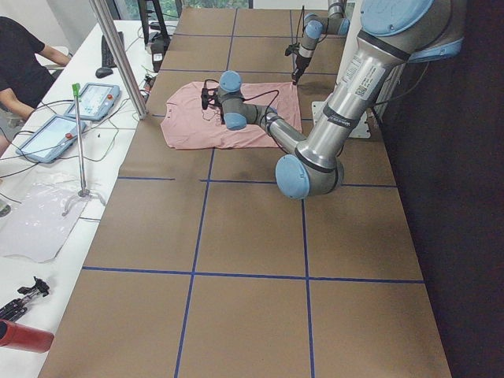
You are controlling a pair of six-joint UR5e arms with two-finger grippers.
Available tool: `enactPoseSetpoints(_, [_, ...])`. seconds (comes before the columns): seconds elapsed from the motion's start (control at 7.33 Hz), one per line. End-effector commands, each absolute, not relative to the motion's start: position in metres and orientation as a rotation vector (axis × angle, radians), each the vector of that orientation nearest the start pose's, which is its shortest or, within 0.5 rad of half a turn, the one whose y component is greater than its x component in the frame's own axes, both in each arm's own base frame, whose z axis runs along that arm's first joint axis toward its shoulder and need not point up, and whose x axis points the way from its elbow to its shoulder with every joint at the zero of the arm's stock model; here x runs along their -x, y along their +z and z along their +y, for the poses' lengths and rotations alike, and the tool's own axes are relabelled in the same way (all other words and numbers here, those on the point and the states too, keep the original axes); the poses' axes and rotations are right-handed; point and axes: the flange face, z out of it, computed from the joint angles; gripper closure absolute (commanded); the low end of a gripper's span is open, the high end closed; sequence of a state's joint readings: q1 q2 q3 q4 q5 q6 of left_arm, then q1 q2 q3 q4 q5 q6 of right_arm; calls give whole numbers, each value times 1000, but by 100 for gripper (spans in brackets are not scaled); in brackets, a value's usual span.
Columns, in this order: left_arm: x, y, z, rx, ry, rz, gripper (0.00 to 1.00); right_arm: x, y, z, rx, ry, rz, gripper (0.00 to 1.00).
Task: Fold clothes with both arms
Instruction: 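Move the right gripper to the hem corner nearest the robot while left gripper adjusts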
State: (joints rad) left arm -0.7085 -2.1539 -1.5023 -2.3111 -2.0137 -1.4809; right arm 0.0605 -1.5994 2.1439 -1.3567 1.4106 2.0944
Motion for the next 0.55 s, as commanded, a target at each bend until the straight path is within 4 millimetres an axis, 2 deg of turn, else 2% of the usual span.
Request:
enactPoseSetpoints(0.0, [-475, 254, -449, -45, -296, 1236, 20, 447, 377, -178, 29, 617, -800, 100])
enactPoseSetpoints(0.14, [-475, 233, -389, -16, -286, 1169, 20, 446, 377, -178, 26, 617, -793, 100])
enactPoseSetpoints(0.27, [-479, 229, -339, 73, -336, 1059, 23, 447, 376, -178, 22, 609, -792, 100])
enactPoseSetpoints(0.41, [-489, 231, -295, 53, -354, 1005, 25, 445, 376, -181, 21, 615, -793, 100])
